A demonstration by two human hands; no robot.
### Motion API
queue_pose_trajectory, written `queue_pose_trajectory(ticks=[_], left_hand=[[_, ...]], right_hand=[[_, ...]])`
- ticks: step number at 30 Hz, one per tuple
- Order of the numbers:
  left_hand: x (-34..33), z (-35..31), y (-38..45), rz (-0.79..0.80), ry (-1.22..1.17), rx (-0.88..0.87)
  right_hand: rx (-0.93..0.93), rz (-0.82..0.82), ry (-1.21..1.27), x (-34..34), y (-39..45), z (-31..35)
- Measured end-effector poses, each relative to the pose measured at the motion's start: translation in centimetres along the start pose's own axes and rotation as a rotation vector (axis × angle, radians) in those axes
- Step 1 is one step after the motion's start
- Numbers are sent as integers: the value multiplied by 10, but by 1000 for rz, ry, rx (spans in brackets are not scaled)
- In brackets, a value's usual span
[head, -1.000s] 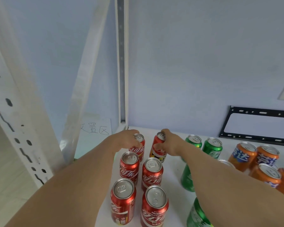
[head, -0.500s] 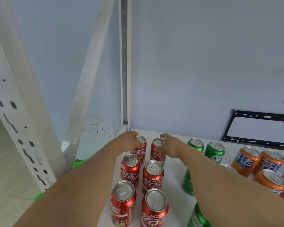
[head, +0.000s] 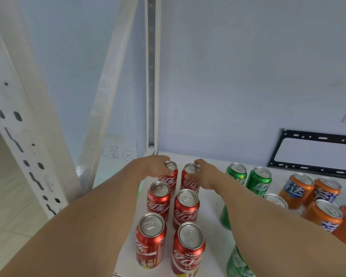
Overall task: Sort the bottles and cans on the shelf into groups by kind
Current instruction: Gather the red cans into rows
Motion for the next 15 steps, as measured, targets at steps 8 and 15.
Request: queue_pose_trajectory(ticks=[8,15], left_hand=[[-11,-8,-56,-288,-35,51],[-27,7,-96,-99,-269,119]], right_hand=[[25,-135,21,-1,-61,13],[148,56,-130,-14,-89,11]])
Point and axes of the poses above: each hand's wrist, its own y-axis towards the middle knuckle, its own x-axis out of the back of the hand, z = x × y, the point moved 2 cm from there along y, towards the middle knuckle, and after that the axes turned 3 degrees about -y, right-handed, at the moved point
